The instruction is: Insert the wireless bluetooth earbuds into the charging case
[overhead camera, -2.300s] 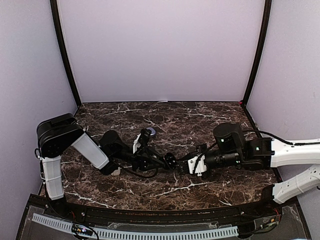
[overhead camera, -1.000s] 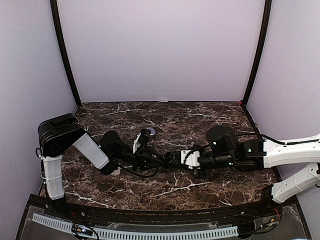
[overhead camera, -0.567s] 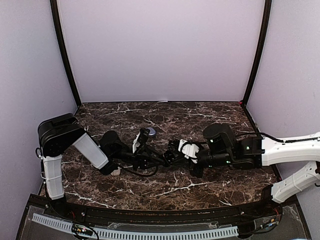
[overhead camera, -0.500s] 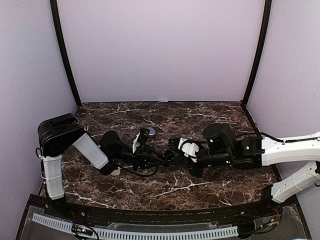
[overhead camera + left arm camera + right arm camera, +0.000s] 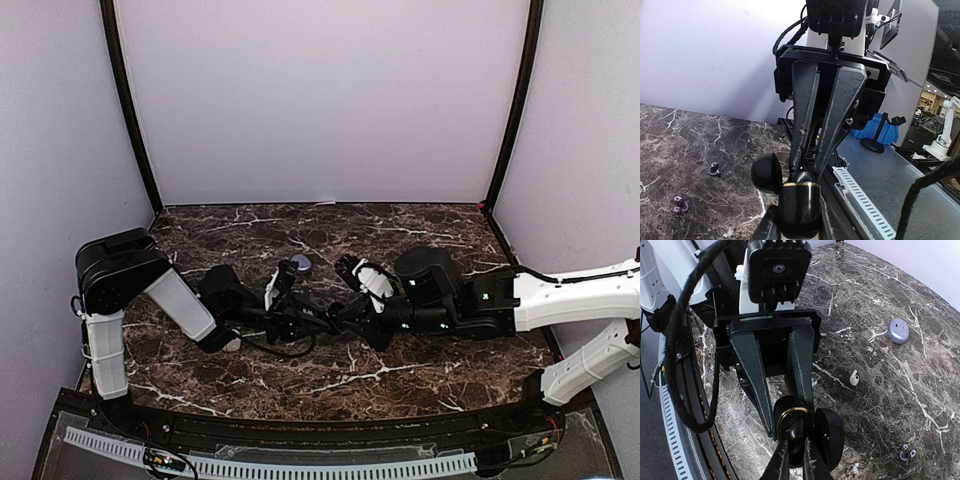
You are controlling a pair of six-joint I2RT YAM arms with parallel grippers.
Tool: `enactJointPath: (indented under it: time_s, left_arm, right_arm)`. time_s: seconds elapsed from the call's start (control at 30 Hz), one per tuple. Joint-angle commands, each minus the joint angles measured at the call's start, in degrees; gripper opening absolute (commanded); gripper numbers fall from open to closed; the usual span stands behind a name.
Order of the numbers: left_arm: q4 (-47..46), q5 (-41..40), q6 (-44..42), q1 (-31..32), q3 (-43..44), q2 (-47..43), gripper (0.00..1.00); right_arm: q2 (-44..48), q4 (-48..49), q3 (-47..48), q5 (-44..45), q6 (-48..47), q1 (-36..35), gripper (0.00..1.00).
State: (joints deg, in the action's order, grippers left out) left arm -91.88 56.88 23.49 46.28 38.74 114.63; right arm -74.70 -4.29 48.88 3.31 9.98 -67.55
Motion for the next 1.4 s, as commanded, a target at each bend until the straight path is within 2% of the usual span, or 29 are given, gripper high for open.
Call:
enactJointPath:
  time_s: [0.0,0.2,0.43,0.6,0.73,0.9,1.2,1.37]
  left_arm:
    - [-13.1,-0.85,-1.68,0.3,-0.84,-2.39,0.0]
    - [-13.15,-1.1,-1.58,0.3,-1.39,-2.67,0.0]
    - [-13.15,-1.77,-1.75,0.3,-3.36,-3.93,0.0]
    - [-13.07,-1.77,-0.9,0.3,-4.43,-5.23,0.0]
    - [-13.11,-1.81,0.04,0.37,-4.85,-6.0,0.0]
    - [-13.11,-1.45,0.87,0.44,-5.02,-6.67,0.0]
    - [-13.08,-1.4,1.76,0.48,-4.86,-6.7,0.0]
    - [-13.07,-2.63,2.66,0.39,-5.29,-6.57,0.0]
  right_arm:
    - [1.11,4.22,0.42,2.22,4.59,-1.09,0.13]
    - [5.63,8.29,-1.89,-0.52,1.69,-1.2,0.23]
    - [9.36,7.21,-4.05,0.39,-1.7,-0.59,0.32]
    - [10.26,7.05,-5.64,3.88,0.61,3.7,0.33]
    - [8.86,6.39,-5.75,5.41,4.19,7.99,0.22]
    - [2.17,6.5,-4.24,-3.55,2.92,12.14,0.0]
    - [-10.69,8.76,4.09,-27.84,1.75,14.81,0.0]
    - [-8.26,16.83,0.5,-36.66,2.19,14.81,0.0]
